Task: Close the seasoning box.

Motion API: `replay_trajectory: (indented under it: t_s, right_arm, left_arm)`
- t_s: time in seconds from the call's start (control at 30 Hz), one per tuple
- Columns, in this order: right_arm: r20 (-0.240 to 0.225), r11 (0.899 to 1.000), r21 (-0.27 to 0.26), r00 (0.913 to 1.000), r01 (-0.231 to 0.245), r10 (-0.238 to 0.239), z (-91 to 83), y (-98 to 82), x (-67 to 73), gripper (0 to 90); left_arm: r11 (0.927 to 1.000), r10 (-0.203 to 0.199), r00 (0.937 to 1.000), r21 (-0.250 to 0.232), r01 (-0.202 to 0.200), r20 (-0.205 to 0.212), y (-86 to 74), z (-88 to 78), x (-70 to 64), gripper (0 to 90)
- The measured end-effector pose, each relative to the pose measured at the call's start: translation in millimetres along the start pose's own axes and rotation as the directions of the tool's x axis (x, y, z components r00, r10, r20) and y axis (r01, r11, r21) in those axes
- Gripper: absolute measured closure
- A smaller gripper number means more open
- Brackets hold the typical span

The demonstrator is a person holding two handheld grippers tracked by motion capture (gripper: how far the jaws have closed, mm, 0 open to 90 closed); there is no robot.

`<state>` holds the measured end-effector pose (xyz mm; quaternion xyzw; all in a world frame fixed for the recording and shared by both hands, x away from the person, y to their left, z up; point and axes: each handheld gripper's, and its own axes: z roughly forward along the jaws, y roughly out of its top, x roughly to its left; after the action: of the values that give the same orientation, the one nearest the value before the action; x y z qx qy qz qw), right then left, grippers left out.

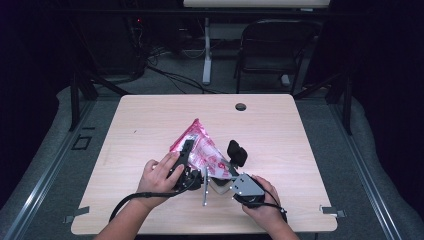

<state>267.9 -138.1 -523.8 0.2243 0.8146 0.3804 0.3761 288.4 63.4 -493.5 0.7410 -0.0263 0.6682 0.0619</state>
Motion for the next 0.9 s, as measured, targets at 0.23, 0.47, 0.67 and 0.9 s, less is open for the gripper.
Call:
replay_trajectory:
  t_s: [0.23,0.47,0.67,0.9]
  right_arm:
    - [0.0,1.0,-0.003,1.0,0.0,0.0,0.1,0.2,0.2,90.0]
    - [0.001,1.0,-0.006,1.0,0.002,-0.002,-0.9,0.5,-0.3,90.0]
    - [0.003,1.0,-0.002,1.0,-0.002,0.002,-2.5,0.0,-1.0,90.0]
    - [0.003,1.0,-0.008,1.0,0.0,0.0,-1.7,0.2,-0.3,90.0]
  left_arm:
    - [1.0,0.002,1.0,-0.005,-0.002,-0.007,-0.2,-0.2,0.7,70.2]
    - [0.9999,-0.005,1.0,-0.009,0.005,-0.008,0.5,-0.1,1.4,70.2]
    - [1.0,-0.004,1.0,-0.005,0.004,-0.005,1.6,-0.8,2.1,70.2]
    - [1.0,0.001,0.9999,-0.006,-0.001,-0.01,1.7,-1.1,2.6,70.2]
